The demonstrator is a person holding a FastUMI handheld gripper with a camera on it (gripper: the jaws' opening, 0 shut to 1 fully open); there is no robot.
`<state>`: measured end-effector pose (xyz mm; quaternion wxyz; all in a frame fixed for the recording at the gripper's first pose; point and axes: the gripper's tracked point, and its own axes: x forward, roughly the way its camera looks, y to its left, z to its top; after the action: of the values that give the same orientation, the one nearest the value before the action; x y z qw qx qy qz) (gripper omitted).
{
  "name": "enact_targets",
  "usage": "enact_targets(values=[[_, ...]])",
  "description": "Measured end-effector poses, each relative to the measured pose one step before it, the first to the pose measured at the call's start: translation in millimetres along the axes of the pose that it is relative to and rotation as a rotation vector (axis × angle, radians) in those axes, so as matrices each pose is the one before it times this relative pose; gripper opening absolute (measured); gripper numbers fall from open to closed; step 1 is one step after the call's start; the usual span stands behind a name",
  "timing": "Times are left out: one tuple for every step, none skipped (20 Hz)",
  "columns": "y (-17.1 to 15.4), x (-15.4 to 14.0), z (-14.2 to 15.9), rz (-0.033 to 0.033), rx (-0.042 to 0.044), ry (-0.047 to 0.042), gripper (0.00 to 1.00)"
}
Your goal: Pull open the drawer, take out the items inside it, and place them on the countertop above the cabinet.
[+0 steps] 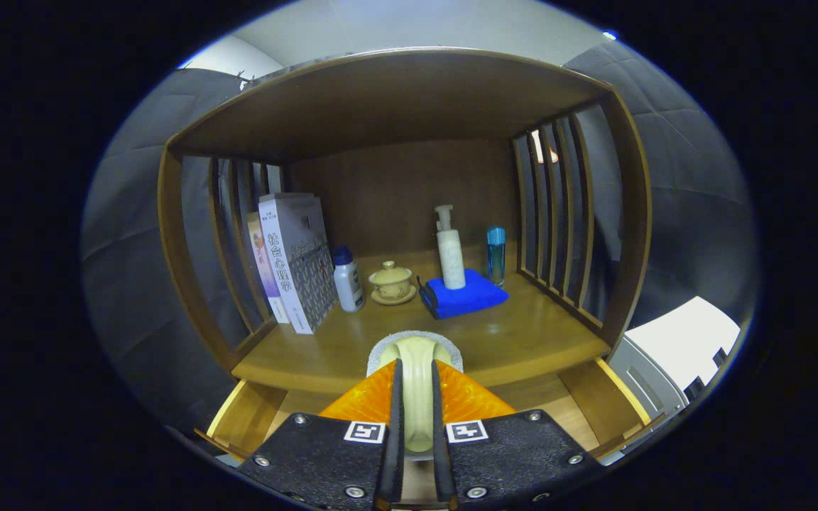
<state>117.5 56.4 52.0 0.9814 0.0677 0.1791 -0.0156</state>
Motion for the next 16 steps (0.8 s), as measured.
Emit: enact_targets(values=[[2.48,4.58,6.07,0.00078,-0.0005,-0.01008,0.17],[1.73,5.65,5.84,-0.00099,-0.00036,-0.00812,0.17],[0.92,4.35,4.59,-0.00041,0.00114,-0.00671,0.17],[1.12,7.82,5.32,-0.00103,-0.00197,-0.00522,0.17],[-1.59,5.99,0.71,-0.00975,-0.00378,0.00451,0.17],[0.16,6.98,0.86,-0.00272,-0.00829,0.00018,0.18],[1.27,7.65,3.03,-0.00062,-0.01119,-0.00461,0.18],[0.28,5.78,2.29,-0.00097,-0.00904,0.00197,0.18],[2.94,6.96,2.66,0.00727,-0.00223,-0.00286,0.19],[0.96,5.96,0.15,0.00141,-0.00124,0.01202,0.19],[-1.47,6.24,-1.7,-0.0086,-0.00173,0.02006,0.19],[-1.94,5.16,-3.73,-0.00127,0.00407,0.02082,0.2],[0.01,5.32,-3.31,0.00156,0.01145,0.01618,0.21],[-0.78,5.76,-1.53,-0.00049,0.01623,0.00817,0.21],[-1.07,4.32,-4.68,0.00136,0.01461,0.01189,0.22],[-0.5,5.36,-3.97,0.00756,0.01111,0.01083,0.23]])
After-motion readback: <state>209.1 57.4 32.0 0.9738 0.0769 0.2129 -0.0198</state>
